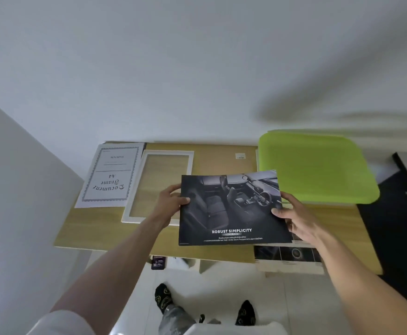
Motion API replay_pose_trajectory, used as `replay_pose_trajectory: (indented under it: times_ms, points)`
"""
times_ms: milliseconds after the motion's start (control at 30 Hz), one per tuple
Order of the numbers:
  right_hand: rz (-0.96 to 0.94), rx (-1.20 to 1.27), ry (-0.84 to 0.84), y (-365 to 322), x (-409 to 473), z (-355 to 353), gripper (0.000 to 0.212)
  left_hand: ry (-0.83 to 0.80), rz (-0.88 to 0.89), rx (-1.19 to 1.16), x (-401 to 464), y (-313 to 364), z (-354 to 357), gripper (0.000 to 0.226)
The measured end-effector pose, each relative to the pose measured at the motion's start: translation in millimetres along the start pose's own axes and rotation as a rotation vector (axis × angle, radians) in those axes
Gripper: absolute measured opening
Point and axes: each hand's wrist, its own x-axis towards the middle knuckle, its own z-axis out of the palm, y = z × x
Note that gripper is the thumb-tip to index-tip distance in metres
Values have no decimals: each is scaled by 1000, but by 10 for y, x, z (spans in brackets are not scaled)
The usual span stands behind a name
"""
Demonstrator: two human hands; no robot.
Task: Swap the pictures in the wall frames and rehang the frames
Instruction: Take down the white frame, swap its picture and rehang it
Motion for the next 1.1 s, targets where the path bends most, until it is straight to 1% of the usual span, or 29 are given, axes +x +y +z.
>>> replay_pose_trajectory:
  times_ms: [100, 200, 333, 433, 533, 633, 767, 833, 900, 967, 1033, 1100]
  points:
    - [22, 10, 17, 110, -152, -409, 61, -17, 4, 49, -131, -75, 408, 48]
    - [53, -110, 51, 255, -263, -766, 58, -72, -2, 85, -189, -153, 729, 49]
    - [106, -249, 75, 475, -451, -1112, 63, -148, -19, 159, -266, -335, 1039, 50]
    - [141, -273, 136, 660, -482, -1324, 67, -170, -51, 175, -308, -475, 1229, 49]
    - [134, -273, 219, 755, -463, -1447, 76, -161, -68, 199, -318, -555, 1425, 49]
    - [73, -363, 320, 749, -425, -1519, 74, -157, -70, 264, -299, -592, 1635, 57]
    - [27, -453, 429, 718, -295, -1630, 74, -141, -76, 316, -206, -629, 1872, 78]
    - [20, -526, 472, 693, -269, -1662, 73, -126, -55, 378, -209, -632, 1981, 79]
    - [-12, -670, 522, 680, -265, -1641, 75, -100, 37, 523, -267, -633, 2066, 68]
    - [-96, -907, 530, 707, -263, -1577, 75, -95, 187, 774, -327, -680, 2108, 63]
    - [-180, -1122, 470, 782, -244, -1494, 73, -132, 284, 949, -367, -772, 2126, 70]
    - [-190, -1246, 394, 855, -203, -1405, 70, -207, 330, 1103, -381, -865, 2138, 74]
